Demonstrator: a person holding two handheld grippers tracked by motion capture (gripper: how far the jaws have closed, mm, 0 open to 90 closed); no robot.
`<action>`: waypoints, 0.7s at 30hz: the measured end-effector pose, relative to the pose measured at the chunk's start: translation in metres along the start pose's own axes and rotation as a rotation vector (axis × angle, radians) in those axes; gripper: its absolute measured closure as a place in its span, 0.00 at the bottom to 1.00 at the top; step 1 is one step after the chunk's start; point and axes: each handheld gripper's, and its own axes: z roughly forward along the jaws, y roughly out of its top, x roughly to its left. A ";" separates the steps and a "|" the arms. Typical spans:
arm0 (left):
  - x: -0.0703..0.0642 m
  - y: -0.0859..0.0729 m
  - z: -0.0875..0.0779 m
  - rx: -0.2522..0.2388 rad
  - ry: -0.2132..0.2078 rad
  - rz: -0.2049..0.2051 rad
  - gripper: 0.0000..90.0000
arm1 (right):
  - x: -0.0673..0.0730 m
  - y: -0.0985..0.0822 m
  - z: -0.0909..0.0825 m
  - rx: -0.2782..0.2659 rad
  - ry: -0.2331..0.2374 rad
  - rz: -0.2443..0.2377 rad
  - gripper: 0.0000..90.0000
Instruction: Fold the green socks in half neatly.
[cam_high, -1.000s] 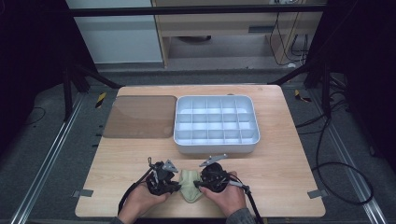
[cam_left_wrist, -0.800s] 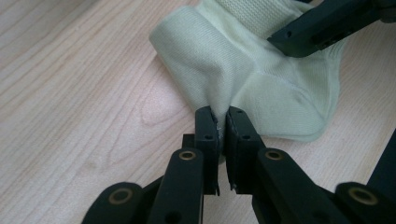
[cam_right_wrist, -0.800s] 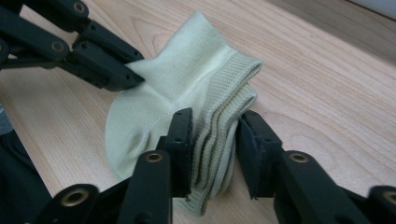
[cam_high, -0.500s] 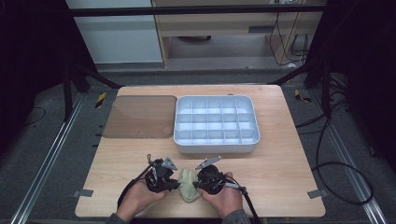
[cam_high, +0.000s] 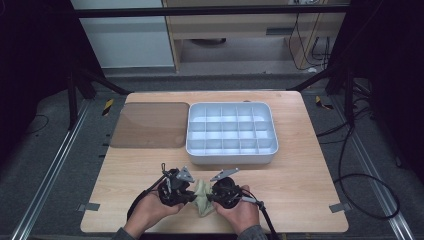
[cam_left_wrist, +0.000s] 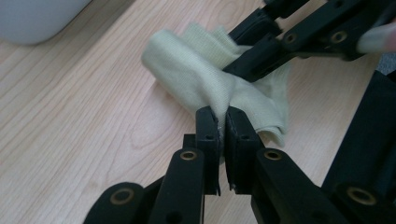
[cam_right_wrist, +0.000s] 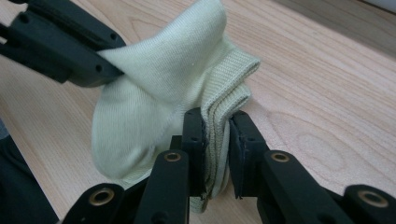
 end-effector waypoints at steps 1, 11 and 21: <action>-0.002 0.002 0.000 -0.003 -0.004 0.005 0.94 | -0.001 0.000 0.000 -0.004 0.004 -0.001 0.87; -0.018 0.016 0.004 -0.032 -0.061 0.059 0.94 | -0.005 -0.003 0.001 -0.031 0.026 0.029 0.87; -0.016 0.016 0.007 -0.002 -0.035 0.071 0.95 | -0.010 -0.005 -0.002 -0.061 0.036 0.032 0.76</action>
